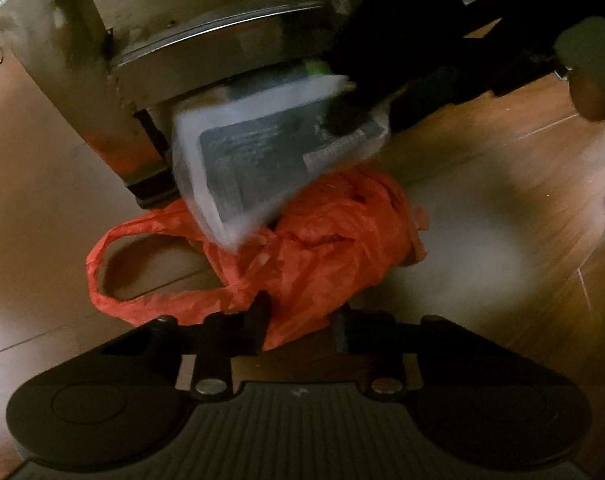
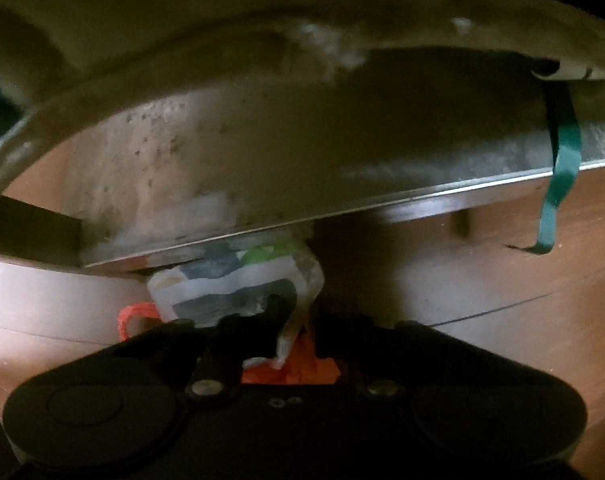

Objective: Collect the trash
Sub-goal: 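Grasp red plastic bag with left tool while right tool grasps white packet, then lift and carry the red bag and white packet up over the teal bin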

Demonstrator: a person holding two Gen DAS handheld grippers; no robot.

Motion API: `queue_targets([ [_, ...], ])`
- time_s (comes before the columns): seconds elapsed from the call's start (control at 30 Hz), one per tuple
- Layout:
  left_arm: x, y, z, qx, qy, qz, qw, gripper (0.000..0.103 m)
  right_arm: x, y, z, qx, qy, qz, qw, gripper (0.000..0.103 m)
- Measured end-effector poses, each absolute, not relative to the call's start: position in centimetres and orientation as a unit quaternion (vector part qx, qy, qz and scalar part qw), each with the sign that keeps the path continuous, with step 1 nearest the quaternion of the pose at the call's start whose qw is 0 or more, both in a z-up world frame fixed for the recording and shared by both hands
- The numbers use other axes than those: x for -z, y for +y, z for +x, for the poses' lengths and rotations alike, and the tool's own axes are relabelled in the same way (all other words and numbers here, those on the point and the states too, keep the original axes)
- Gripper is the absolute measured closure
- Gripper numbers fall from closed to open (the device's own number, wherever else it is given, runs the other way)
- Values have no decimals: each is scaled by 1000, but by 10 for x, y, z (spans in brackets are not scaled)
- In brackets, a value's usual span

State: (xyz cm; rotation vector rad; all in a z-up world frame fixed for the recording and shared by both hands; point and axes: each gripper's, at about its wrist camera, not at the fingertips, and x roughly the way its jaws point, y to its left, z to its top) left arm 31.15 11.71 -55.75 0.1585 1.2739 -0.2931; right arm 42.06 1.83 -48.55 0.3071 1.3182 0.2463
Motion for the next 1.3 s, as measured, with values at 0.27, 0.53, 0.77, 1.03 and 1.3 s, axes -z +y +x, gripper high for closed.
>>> queue_targets([
  [0.27,548,120,307,133,593,56,792,88,461,13,408,-112,603,116,781,103],
  [0.53,518,142,291,139,589,34,796,92,409,-38,376,-80,590,120,795,103],
  [0.77,464,167,276,114,563,25,818,94,346,-89,336,-68,561,106,818,103],
  [1.03,351,190,252,109,505,39,855,94,247,-104,291,-95,488,85,864,103],
  [1.3,230,178,221,101,429,58,896,94,145,-118,252,-113,422,87,895,103],
])
